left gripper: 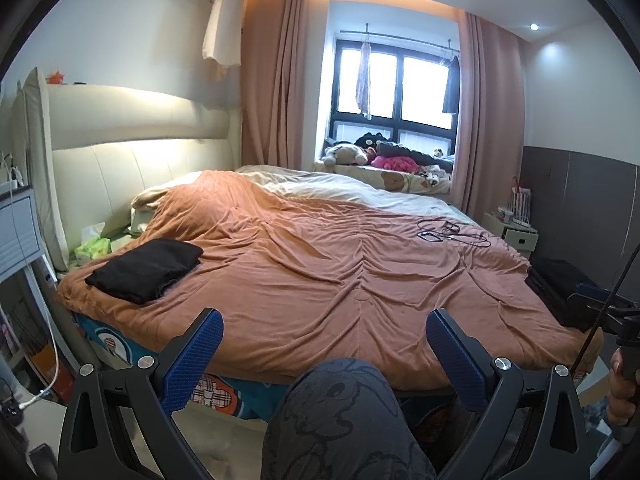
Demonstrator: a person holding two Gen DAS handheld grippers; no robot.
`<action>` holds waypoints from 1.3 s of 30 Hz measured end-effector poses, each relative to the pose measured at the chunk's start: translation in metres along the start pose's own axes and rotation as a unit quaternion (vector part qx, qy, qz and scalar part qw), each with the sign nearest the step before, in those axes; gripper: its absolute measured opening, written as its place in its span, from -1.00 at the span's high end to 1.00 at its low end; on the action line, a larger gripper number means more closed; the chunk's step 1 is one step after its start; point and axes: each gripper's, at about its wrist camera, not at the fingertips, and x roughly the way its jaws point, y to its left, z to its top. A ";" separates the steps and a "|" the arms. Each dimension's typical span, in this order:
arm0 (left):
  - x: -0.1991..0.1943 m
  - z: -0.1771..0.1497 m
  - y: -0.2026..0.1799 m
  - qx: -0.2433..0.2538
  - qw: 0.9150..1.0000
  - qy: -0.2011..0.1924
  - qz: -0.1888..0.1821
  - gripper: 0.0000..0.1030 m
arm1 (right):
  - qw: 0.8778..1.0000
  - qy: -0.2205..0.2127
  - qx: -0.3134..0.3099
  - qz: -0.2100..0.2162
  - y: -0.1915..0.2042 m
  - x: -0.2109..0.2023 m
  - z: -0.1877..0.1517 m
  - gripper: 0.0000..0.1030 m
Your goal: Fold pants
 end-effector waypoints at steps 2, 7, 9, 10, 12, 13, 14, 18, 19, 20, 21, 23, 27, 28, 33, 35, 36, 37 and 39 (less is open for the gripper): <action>0.000 0.000 0.000 0.000 1.000 0.000 -0.001 -0.99 | 1.000 0.000 0.000 0.000 0.000 0.000 -0.001 -1.00; -0.001 0.001 0.001 0.001 1.000 0.000 0.001 -0.99 | 1.000 0.001 0.000 -0.001 0.002 0.000 -0.001 -1.00; -0.001 0.001 0.000 0.001 1.000 0.000 -0.001 -0.99 | 1.000 0.001 0.001 -0.001 0.002 0.000 -0.001 -1.00; -0.001 0.001 0.000 0.001 1.000 -0.001 0.000 -0.99 | 1.000 0.001 0.000 -0.001 0.002 0.000 -0.001 -1.00; -0.001 0.001 0.000 0.001 1.000 0.000 0.001 -0.99 | 1.000 0.001 -0.001 -0.001 0.003 0.000 -0.001 -1.00; -0.001 0.001 0.000 0.001 1.000 0.000 0.000 -0.99 | 1.000 0.001 -0.001 0.000 0.003 0.000 -0.001 -1.00; -0.001 0.001 0.000 0.000 1.000 0.000 0.000 -0.99 | 1.000 0.001 -0.001 0.000 0.003 0.000 -0.001 -1.00; -0.002 0.003 -0.002 0.002 1.000 -0.001 0.003 -0.99 | 1.000 0.000 0.002 0.000 0.001 0.000 -0.002 -1.00; -0.003 0.003 -0.002 0.002 1.000 -0.002 0.002 -0.99 | 1.000 -0.001 0.003 0.000 0.000 0.000 -0.002 -1.00; -0.004 0.004 -0.002 0.001 1.000 -0.003 0.001 -0.99 | 1.000 -0.001 0.004 0.000 0.000 0.000 -0.002 -1.00; -0.005 0.004 -0.002 0.001 1.000 -0.004 0.001 -0.99 | 1.000 -0.001 0.004 -0.001 -0.001 -0.001 -0.002 -1.00; -0.005 0.004 -0.003 0.002 1.000 -0.004 0.000 -0.99 | 1.000 -0.001 0.006 0.000 -0.001 -0.001 -0.003 -1.00; -0.005 0.004 -0.004 0.004 1.000 -0.003 -0.003 -0.99 | 1.000 -0.002 0.004 -0.002 0.000 -0.003 -0.003 -1.00; -0.005 0.004 -0.004 0.004 1.000 -0.003 -0.004 -0.99 | 1.000 -0.002 0.004 -0.003 0.001 -0.003 -0.003 -1.00; -0.005 0.003 -0.002 -0.003 1.000 -0.007 -0.005 -0.99 | 1.000 -0.002 0.003 -0.004 0.000 -0.004 -0.002 -1.00; -0.006 0.003 -0.003 -0.001 1.000 -0.008 -0.001 -0.99 | 1.000 -0.001 0.003 -0.004 0.000 -0.004 -0.002 -1.00; -0.006 0.003 -0.002 0.000 1.000 -0.008 -0.001 -0.99 | 1.000 -0.001 0.003 -0.005 0.000 -0.004 -0.002 -1.00; -0.006 0.004 -0.003 0.000 1.000 -0.008 -0.003 -0.99 | 1.000 -0.002 0.003 -0.005 -0.001 -0.005 -0.002 -1.00; -0.006 0.004 -0.002 0.000 1.000 -0.006 -0.004 -0.99 | 1.000 -0.003 0.005 -0.006 -0.001 -0.006 -0.001 -1.00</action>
